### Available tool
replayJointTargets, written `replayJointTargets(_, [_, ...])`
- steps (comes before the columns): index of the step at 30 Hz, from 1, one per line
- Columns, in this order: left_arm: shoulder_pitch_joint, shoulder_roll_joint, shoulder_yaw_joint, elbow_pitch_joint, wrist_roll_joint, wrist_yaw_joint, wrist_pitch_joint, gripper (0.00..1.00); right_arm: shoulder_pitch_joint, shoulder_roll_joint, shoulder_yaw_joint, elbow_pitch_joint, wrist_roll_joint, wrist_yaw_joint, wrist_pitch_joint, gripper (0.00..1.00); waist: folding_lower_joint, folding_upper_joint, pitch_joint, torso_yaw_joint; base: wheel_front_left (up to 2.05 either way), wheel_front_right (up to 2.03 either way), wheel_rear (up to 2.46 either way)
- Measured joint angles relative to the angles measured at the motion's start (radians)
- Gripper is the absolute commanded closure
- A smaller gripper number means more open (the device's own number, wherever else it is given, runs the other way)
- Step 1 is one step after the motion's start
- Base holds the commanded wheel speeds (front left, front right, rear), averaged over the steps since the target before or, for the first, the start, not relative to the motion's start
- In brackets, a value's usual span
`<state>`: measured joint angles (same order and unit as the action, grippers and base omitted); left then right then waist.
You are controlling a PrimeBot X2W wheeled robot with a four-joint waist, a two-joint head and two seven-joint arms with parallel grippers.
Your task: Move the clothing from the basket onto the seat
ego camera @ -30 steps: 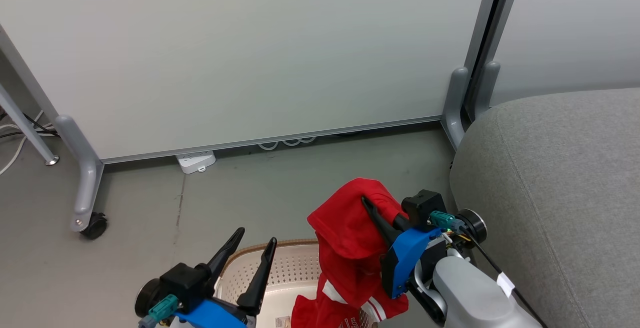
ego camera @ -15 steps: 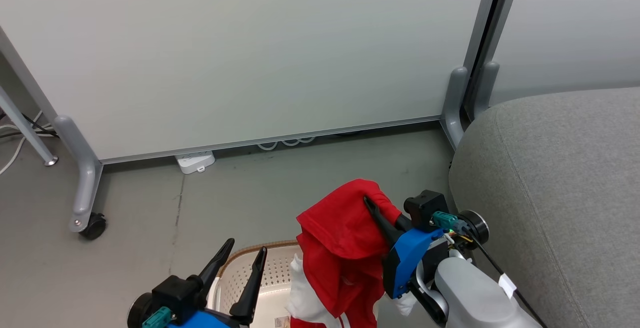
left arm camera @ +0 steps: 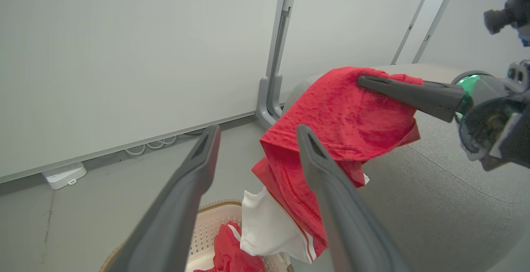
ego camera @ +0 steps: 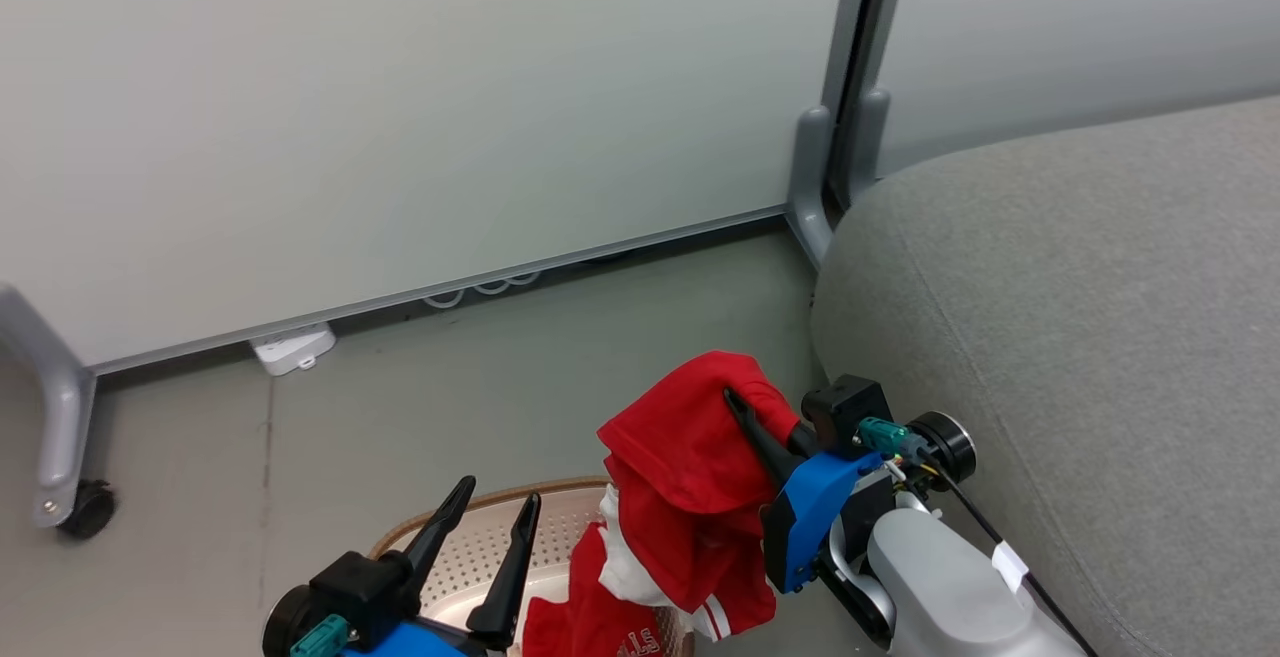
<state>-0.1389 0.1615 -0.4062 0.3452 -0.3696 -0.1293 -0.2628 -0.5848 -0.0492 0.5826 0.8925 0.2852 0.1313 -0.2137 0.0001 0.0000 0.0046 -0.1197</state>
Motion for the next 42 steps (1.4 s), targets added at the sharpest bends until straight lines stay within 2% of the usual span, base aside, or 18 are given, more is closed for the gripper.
replayJointTargets(13, [-0.015,-0.005,-0.017,-0.015,0.002,0.000,0.000,0.00,-0.005,-0.001,-0.041,0.004,-0.032,0.000,0.001,1.00,0.0000,0.0000,0.026,-0.205,0.00,0.00,0.00])
replayJointTargets(23, [-0.033,0.012,-0.021,-0.013,0.003,0.000,0.000,0.00,-0.004,-0.001,-0.049,-0.013,-0.032,0.000,-0.002,1.00,0.0000,0.0000,0.053,-0.316,0.00,0.00,0.00])
replayJointTargets(28, [-0.039,0.016,-0.027,-0.012,0.003,0.000,0.000,0.00,0.000,-0.001,-0.051,-0.014,-0.031,0.000,-0.004,1.00,0.0000,0.0000,0.062,-0.335,0.00,0.00,0.00])
replayJointTargets(38, [-0.043,0.023,-0.037,-0.008,0.000,-0.001,0.000,0.00,0.000,-0.001,-0.070,-0.018,-0.028,0.000,-0.006,1.00,0.0000,0.0000,0.069,-0.330,0.00,0.00,0.00])
replayJointTargets(42, [-0.051,0.024,-0.041,-0.013,0.000,-0.001,0.000,0.00,-0.049,-0.005,-0.137,0.001,-0.063,0.000,0.001,1.00,0.0000,0.0000,0.089,-0.320,0.00,0.00,0.00])
